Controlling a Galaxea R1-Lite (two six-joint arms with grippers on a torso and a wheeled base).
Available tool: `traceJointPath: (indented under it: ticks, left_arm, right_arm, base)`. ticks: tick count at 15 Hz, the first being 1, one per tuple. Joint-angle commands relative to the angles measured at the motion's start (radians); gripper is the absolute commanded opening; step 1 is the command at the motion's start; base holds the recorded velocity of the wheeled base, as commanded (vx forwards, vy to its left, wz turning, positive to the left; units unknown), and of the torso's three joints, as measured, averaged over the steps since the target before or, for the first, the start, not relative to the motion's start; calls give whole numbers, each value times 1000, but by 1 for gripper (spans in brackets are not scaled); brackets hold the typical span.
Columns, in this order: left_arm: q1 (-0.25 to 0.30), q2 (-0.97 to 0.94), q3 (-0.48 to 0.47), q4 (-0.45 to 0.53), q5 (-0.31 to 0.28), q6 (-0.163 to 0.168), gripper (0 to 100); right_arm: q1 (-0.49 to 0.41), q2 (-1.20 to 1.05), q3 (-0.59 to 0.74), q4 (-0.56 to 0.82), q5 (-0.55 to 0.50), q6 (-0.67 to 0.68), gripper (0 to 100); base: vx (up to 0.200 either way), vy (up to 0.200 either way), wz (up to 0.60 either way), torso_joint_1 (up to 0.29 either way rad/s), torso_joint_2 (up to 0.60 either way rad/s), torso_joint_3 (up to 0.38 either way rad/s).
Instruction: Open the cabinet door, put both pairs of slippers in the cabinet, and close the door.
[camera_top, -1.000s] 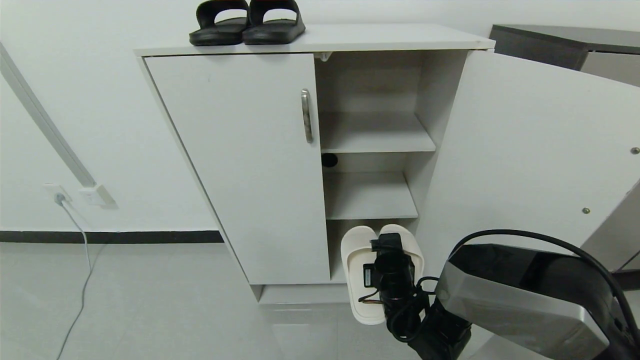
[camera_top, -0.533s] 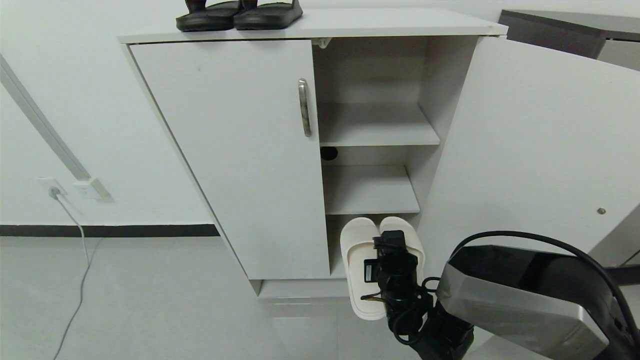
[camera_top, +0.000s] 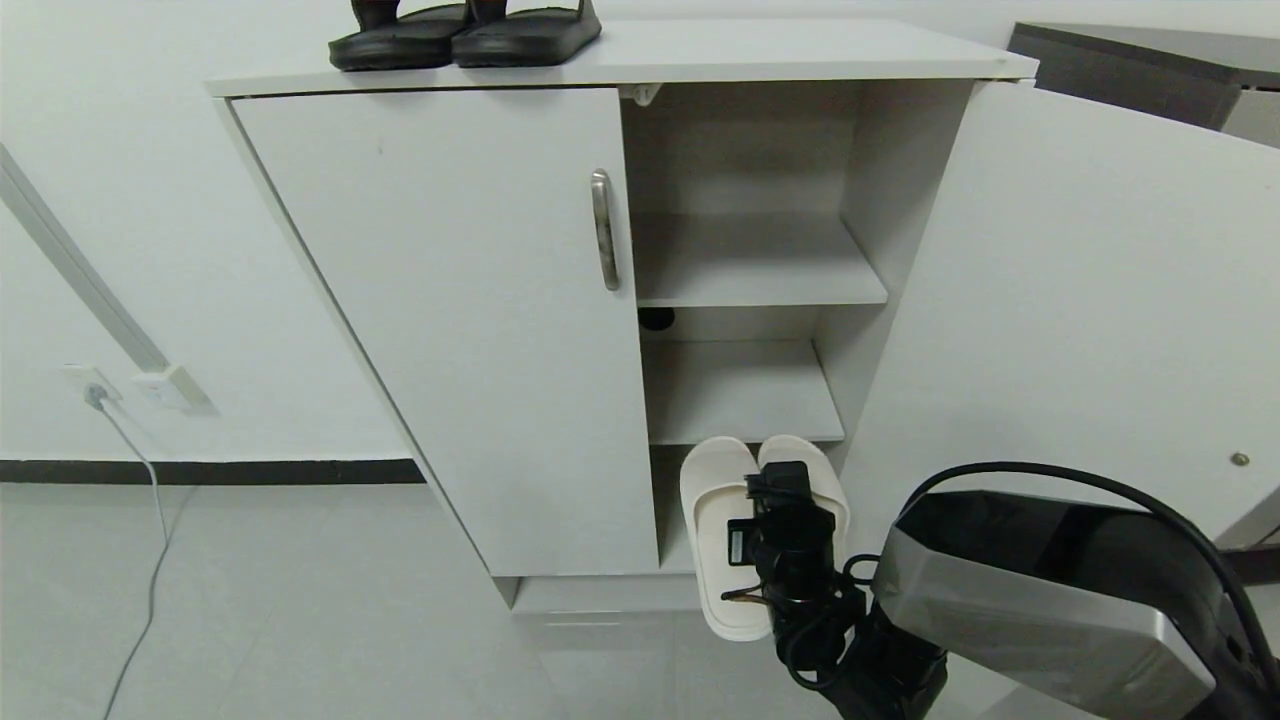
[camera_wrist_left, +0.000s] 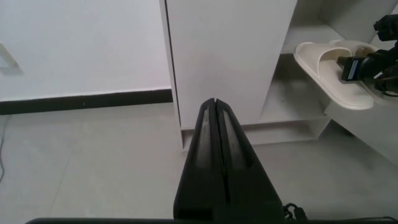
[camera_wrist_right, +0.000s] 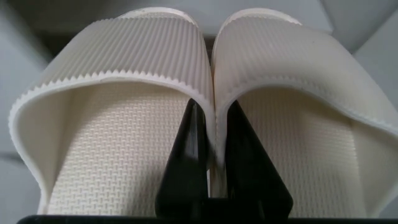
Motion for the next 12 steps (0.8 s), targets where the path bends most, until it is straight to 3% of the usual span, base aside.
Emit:
traceJointPath:
  ticks: [1,5,12]
  left_arm:
    - [1,0,0,0,0,0,0]
    - [1,0,0,0,0,-1,0]
    - [1,0,0,0,1,-1,0]
  right_arm:
    - [-1,-14,-2,-6,-1,0,0]
    - [-3,-14,-7,-18,3,-23,0]
    - [-20,-10,-100,57,27,-34,0]
  base:
    - [200,0,0,22,2,12]
    - [200,0,0,0,2,4]
    - [0,0,0,0,0,0]
